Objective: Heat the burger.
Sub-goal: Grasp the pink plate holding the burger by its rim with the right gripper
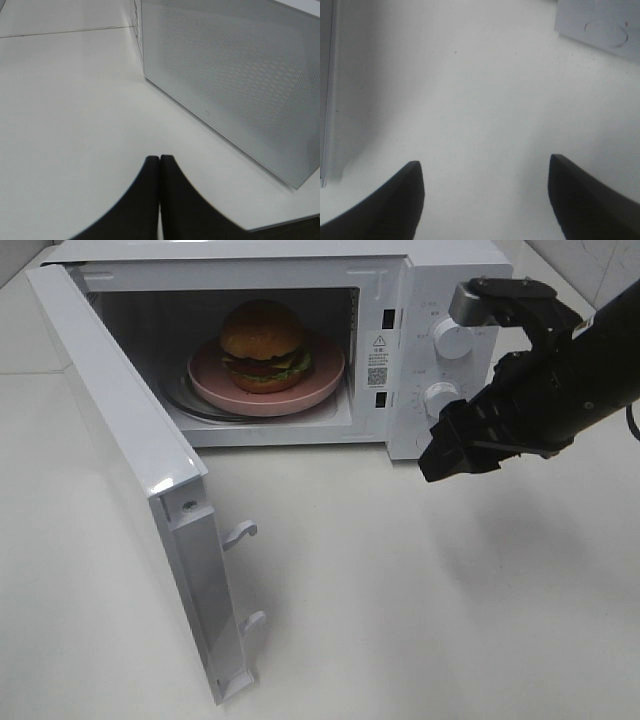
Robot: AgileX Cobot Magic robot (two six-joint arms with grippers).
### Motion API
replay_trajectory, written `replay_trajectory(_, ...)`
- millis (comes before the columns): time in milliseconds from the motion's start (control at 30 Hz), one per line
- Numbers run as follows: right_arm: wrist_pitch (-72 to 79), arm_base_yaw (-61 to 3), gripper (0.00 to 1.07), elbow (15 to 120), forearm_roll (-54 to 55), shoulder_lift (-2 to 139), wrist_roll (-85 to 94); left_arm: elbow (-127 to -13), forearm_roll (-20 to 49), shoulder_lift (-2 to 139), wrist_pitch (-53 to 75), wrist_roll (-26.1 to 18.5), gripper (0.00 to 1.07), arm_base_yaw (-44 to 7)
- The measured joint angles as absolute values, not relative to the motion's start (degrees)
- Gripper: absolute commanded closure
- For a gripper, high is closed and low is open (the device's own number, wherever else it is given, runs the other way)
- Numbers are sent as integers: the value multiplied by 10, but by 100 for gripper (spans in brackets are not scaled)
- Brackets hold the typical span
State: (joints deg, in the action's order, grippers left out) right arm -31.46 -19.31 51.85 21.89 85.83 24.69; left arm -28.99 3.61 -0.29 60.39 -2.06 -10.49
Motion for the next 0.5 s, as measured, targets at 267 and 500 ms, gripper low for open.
replay_trajectory(267,-316,-232,41,569,215,898,317,-290,36,-3,604,-21,106,-105)
replay_trajectory(500,-328,-305,41,623,140,961,371,-290,36,-3,604,-21,106,-105)
